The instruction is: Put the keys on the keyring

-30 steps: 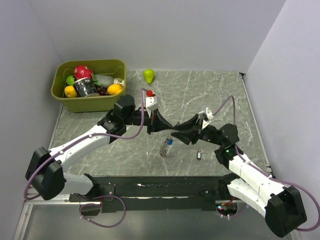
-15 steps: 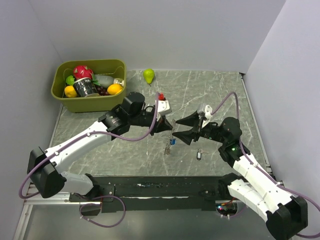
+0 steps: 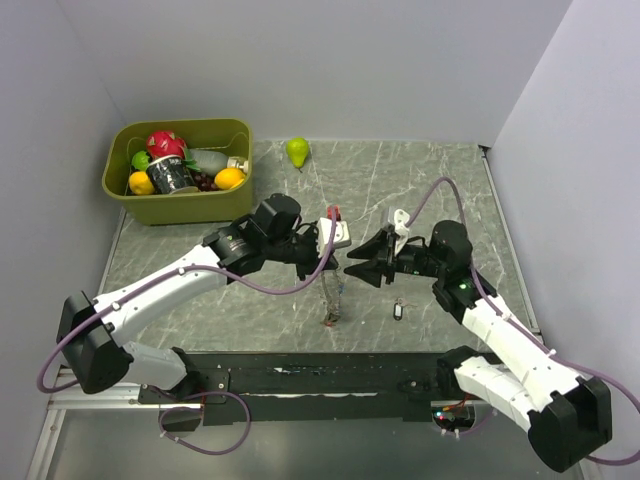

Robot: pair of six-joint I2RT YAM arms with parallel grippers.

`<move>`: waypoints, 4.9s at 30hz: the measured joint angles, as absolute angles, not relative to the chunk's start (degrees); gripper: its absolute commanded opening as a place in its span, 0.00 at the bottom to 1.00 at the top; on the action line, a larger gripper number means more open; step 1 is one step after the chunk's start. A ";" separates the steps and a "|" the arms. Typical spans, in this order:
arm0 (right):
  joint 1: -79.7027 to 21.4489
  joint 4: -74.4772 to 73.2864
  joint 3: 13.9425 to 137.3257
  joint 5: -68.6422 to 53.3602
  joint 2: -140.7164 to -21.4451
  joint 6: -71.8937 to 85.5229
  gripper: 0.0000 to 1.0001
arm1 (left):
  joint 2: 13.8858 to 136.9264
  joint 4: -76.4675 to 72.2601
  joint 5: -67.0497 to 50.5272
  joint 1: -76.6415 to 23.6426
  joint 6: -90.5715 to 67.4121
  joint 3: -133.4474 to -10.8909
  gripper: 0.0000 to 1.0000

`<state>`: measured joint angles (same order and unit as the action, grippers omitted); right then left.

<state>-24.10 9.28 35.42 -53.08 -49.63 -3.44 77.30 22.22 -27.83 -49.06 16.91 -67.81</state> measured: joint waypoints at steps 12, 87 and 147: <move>-24.08 8.99 36.14 -58.11 -54.98 -3.60 0.38 | 75.83 21.71 -28.21 -49.39 17.80 -67.48 0.01; -24.01 70.13 22.15 -50.57 -61.41 42.83 0.00 | 75.42 -66.72 -59.48 -32.58 -40.27 -37.63 0.41; -23.24 71.20 22.04 -50.37 -62.83 44.71 0.00 | 79.02 -61.82 -55.68 -35.55 -35.64 -39.09 0.01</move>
<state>-23.24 71.20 22.04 -50.37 -62.83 44.71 79.02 -61.82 -55.68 -35.55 -35.64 -39.09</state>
